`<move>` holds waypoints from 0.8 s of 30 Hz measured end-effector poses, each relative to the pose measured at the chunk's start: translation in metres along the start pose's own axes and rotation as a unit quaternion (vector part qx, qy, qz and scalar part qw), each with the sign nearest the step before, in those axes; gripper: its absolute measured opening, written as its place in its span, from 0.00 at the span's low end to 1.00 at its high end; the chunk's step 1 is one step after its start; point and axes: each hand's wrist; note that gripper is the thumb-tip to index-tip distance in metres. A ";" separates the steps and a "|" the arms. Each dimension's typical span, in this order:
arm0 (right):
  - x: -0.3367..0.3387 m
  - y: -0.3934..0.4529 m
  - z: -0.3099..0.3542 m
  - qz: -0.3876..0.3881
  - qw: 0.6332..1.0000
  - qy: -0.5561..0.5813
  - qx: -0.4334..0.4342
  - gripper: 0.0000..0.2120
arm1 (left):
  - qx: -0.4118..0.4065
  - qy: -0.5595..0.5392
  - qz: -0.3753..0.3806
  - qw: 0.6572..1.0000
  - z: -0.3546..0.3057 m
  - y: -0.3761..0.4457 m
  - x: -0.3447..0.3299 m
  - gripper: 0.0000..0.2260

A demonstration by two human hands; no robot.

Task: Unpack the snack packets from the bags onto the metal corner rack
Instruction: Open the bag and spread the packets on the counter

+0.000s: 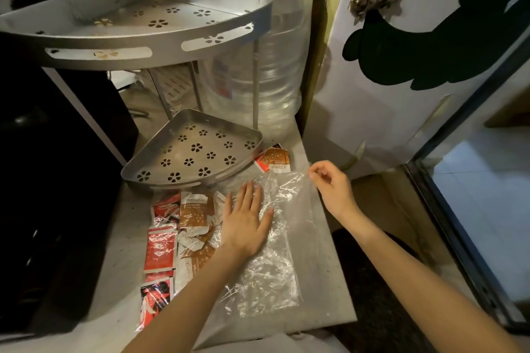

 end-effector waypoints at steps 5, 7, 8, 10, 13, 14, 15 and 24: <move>0.001 -0.005 0.000 0.010 0.990 0.110 -0.089 0.04 | -0.022 0.050 -0.028 0.998 -0.004 -0.003 0.005 0.31; 0.002 -0.007 0.001 0.008 0.982 0.142 -0.122 0.03 | -0.054 0.074 -0.061 0.994 -0.006 -0.008 0.008 0.27; 0.002 -0.008 0.002 0.009 0.980 0.150 -0.131 0.04 | -0.071 0.067 -0.079 0.992 -0.008 -0.011 0.010 0.24; 0.002 -0.010 0.004 0.023 0.977 0.156 -0.143 0.05 | -0.106 0.026 -0.108 0.988 -0.015 -0.020 0.013 0.20; 0.001 -0.016 0.007 0.057 0.970 0.169 -0.163 0.06 | -0.131 -0.033 -0.080 0.988 -0.032 -0.037 0.018 0.23; 0.000 -0.019 0.008 0.068 0.968 0.177 -0.167 0.09 | -0.120 -0.049 -0.053 0.990 -0.039 -0.044 0.019 0.27; -0.001 -0.024 0.009 0.077 0.966 0.181 -0.168 0.11 | -0.104 -0.061 -0.029 0.992 -0.043 -0.049 0.018 0.30; -0.021 -0.088 -0.012 0.092 0.983 -0.115 -0.105 0.10 | -0.068 -0.040 0.024 0.997 -0.056 -0.068 -0.007 0.29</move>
Point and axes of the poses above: each hand's wrist, its own y-axis towards the middle knuckle, its own x-axis out of the back of the hand, z = x × y, and after that the axes turned 11 degrees about -x, right-handed
